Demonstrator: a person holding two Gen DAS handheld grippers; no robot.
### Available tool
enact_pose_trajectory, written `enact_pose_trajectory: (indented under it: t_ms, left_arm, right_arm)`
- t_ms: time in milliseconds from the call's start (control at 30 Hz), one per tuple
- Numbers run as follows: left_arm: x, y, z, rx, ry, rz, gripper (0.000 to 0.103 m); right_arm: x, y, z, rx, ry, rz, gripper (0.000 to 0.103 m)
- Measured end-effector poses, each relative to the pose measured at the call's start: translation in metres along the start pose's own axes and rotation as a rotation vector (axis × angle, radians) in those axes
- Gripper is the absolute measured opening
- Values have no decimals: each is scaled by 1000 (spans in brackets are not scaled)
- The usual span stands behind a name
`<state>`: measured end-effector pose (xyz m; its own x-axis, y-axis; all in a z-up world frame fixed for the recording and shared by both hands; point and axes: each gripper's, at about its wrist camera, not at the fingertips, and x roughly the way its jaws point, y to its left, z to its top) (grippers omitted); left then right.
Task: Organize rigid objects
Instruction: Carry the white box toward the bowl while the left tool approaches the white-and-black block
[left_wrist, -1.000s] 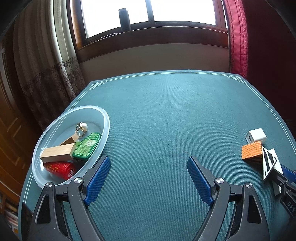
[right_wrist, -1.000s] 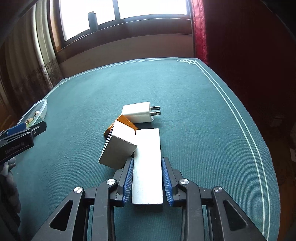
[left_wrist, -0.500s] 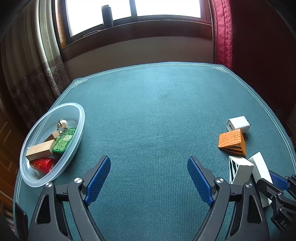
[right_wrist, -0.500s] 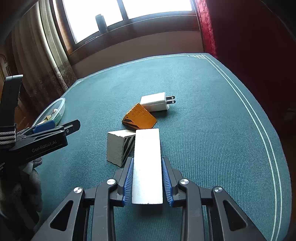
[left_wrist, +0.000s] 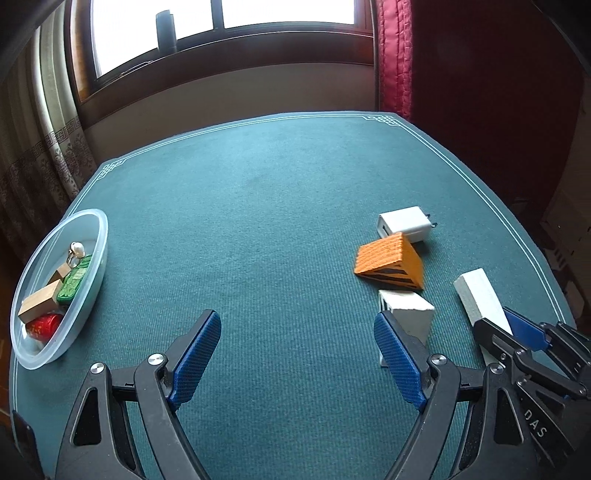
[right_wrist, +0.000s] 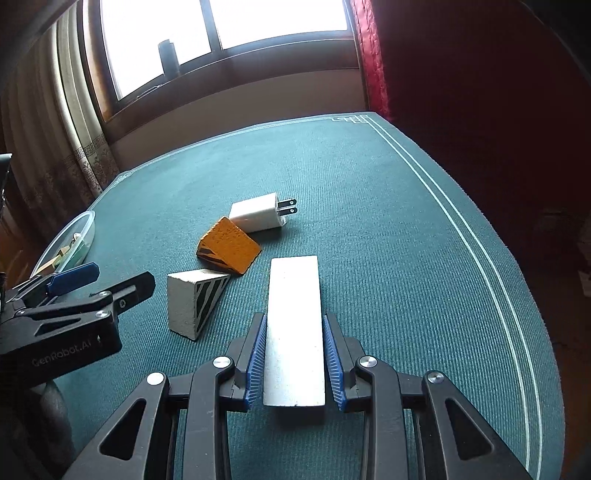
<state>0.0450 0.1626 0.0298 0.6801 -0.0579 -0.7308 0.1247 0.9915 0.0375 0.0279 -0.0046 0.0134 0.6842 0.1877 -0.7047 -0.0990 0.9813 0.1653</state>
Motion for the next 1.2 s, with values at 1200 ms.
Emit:
enact_pose_trajectory:
  t_ms: [1200]
  left_arm:
    - [21, -27, 13, -11, 55, -111, 86]
  right_arm:
    - [-3, -13, -2, 100, -14, -24, 32]
